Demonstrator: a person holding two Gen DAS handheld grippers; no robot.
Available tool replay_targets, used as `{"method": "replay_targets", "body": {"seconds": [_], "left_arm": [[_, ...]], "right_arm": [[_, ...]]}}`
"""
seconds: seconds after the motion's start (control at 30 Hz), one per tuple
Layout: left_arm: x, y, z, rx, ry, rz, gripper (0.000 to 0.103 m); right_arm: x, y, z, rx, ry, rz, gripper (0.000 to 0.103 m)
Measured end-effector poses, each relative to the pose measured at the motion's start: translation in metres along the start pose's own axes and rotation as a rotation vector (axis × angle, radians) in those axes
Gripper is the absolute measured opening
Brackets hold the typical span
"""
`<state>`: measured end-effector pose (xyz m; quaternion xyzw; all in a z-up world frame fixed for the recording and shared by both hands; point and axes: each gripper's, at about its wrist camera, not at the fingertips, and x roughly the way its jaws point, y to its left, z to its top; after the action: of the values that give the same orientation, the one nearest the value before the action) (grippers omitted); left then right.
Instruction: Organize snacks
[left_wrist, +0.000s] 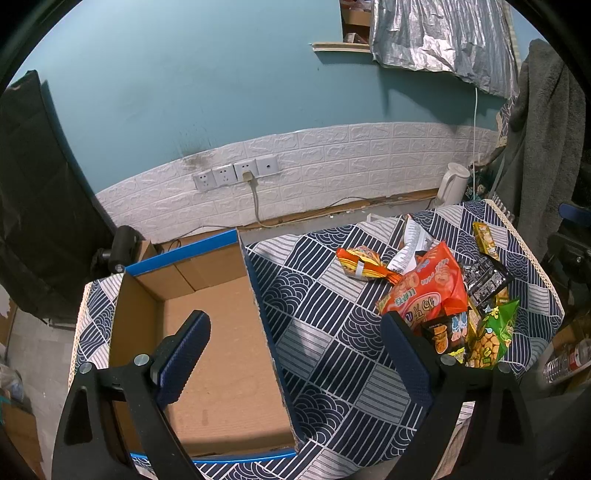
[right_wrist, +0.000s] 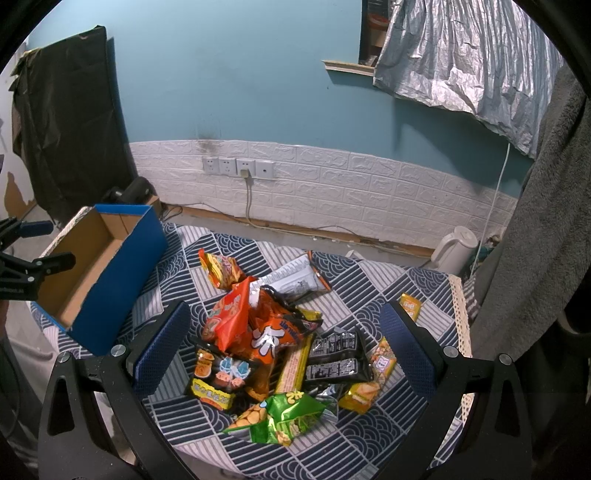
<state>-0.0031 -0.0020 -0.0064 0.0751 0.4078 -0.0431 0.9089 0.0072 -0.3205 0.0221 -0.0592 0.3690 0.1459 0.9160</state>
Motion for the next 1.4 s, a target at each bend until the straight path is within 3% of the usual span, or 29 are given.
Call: {"method": "replay_targets", "body": {"seconds": [0.97, 1.4], "left_arm": [[0.003, -0.004, -0.007, 0.005, 0.009, -0.001, 0.094], [0.031, -0.024, -0.017, 0.015, 0.099, -0.065, 0.094]], "right_arm": [[-0.001, -0.002, 0.000, -0.002, 0.004, -0.002, 0.101], [0.017, -0.011, -0.015, 0.028, 0.075, -0.032, 0.101]]}}
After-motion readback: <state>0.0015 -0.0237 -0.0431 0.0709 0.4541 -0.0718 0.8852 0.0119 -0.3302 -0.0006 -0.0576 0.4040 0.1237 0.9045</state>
